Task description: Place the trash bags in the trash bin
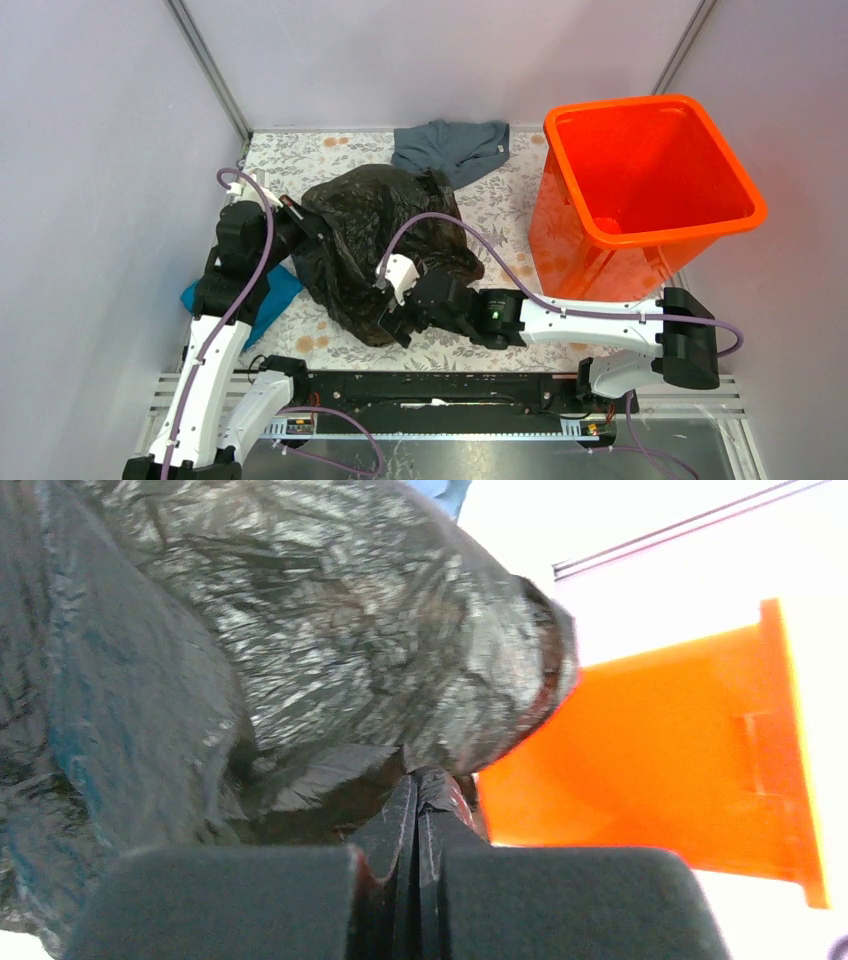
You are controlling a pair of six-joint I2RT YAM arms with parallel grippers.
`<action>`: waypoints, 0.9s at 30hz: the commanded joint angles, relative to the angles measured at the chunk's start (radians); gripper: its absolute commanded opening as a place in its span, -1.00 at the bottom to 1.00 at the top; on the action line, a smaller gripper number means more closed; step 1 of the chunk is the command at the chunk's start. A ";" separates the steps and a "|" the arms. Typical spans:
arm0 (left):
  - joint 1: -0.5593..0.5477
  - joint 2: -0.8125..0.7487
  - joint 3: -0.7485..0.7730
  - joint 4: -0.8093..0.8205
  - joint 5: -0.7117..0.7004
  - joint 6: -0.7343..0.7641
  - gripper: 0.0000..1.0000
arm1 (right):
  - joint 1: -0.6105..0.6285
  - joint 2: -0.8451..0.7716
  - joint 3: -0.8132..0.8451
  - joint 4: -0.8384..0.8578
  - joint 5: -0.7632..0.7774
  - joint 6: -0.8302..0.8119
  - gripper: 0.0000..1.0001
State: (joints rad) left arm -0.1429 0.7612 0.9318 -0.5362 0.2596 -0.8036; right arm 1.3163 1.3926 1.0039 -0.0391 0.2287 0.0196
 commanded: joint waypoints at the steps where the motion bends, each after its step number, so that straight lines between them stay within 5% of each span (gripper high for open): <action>1: 0.003 0.005 0.134 0.091 0.086 -0.053 -1.00 | 0.004 -0.001 0.042 0.239 0.111 0.020 0.99; 11: 0.003 0.088 0.290 0.233 0.168 -0.170 -1.00 | 0.021 0.136 0.290 0.305 0.177 0.035 0.99; 19: 0.003 0.142 0.390 0.321 0.180 -0.245 -1.00 | 0.049 0.243 0.238 0.483 0.513 -0.125 0.99; 27: 0.003 0.171 0.451 0.371 0.153 -0.287 -1.00 | 0.101 0.246 0.136 0.680 0.654 -0.233 0.99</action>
State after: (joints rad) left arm -0.1429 0.9268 1.3338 -0.2699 0.4137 -1.0473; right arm 1.3727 1.6432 1.1534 0.4427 0.7391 -0.1276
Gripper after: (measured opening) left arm 0.004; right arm 0.994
